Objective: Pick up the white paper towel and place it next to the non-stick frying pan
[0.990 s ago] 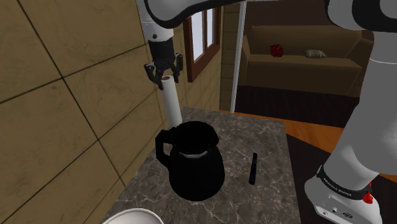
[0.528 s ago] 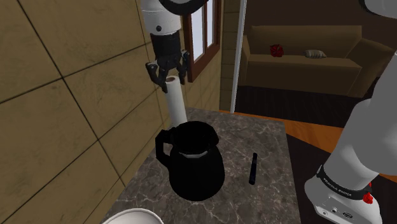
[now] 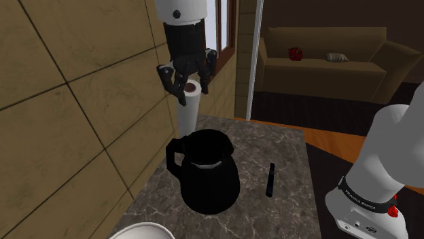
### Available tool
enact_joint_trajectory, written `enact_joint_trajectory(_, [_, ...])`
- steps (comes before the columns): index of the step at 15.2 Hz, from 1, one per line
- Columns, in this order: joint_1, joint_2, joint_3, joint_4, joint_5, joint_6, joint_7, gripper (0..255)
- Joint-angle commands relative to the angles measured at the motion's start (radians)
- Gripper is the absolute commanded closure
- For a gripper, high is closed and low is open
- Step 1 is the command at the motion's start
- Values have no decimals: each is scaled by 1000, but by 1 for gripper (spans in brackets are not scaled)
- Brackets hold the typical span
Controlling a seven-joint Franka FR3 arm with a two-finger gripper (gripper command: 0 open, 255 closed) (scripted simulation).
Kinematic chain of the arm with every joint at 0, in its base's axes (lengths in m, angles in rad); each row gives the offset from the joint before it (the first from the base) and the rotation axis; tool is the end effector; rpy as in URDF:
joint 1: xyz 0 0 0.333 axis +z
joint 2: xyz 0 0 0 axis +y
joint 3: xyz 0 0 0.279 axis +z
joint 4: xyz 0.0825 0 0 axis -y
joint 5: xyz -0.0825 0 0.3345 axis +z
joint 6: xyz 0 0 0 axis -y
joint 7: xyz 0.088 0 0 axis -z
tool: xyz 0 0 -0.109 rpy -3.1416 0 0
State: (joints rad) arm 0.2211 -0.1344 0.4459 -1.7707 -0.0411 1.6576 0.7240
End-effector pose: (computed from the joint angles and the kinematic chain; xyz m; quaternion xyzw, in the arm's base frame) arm 0.3700 0.3012 0.5676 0.9984 -0.0284 0.0347 0.0353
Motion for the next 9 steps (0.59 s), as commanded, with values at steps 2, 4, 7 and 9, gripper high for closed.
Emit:
enact_joint_trajectory(2, [22,-57,22,-20,28,-34,38,255])
enact_joint_trajectory(4, [39,-87,39,-24,45,-59,68,255])
enact_joint_trajectory(7, [63,-126,66,-20,69,-98,116,255])
enact_joint_trajectory(9, [79,-147,87,-12,84,-126,150,255])
